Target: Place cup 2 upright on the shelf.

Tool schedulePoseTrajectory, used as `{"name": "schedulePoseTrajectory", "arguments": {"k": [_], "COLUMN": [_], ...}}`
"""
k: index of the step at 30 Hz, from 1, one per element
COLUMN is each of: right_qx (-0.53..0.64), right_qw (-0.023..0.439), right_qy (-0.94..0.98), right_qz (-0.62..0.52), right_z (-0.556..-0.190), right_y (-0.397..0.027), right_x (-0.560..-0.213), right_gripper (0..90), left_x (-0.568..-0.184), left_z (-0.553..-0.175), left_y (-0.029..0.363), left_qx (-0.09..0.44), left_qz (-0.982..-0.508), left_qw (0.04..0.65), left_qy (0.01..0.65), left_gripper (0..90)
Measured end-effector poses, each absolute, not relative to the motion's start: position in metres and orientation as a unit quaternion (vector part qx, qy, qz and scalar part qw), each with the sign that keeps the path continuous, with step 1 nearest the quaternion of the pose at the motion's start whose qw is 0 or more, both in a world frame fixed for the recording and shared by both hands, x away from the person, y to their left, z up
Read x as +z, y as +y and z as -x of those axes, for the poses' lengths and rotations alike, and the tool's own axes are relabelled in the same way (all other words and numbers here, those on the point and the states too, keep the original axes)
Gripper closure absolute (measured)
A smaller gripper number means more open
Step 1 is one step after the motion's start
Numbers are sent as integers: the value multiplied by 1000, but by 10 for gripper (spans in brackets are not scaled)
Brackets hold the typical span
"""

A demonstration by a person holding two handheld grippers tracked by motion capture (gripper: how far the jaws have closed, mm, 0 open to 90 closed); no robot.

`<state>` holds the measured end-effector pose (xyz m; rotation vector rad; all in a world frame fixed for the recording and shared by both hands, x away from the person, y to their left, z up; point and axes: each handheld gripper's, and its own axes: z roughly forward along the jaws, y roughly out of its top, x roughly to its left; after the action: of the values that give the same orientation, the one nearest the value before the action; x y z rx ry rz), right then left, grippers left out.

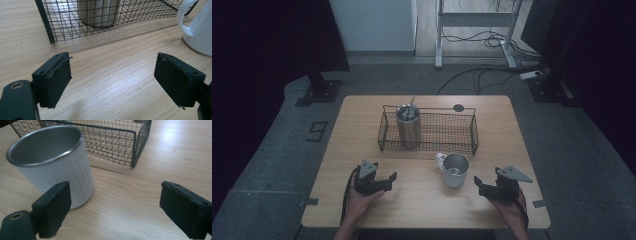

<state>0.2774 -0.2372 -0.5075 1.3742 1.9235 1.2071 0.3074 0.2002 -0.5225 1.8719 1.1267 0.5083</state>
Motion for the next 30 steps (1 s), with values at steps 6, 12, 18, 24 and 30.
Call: {"name": "schedulePoseTrajectory", "arguments": {"k": [6,12,18,24,30], "right_qx": [451,473,481,490,493], "right_qw": [236,224,216,213,206], "right_qy": [706,704,707,707,711], "right_qz": [-493,-481,-472,-464,-457], "right_z": [-275,-272,-269,-267,-265], "right_y": [-232,-229,-224,-219,-212], "right_x": [-503,-497,-493,-489,-486], "right_gripper": [102,102,102,101,99], "left_x": [-523,-525,-524,-525,-525], "left_z": [-307,-308,-307,-307,-307], "left_y": [201,200,200,200,200], "left_qx": [202,198,199,199,197], "left_qz": [-751,-753,-753,-755,-755], "left_qw": [433,430,430,427,426], "left_qy": [456,457,457,455,458], "left_gripper": [143,144,144,146,146]}}
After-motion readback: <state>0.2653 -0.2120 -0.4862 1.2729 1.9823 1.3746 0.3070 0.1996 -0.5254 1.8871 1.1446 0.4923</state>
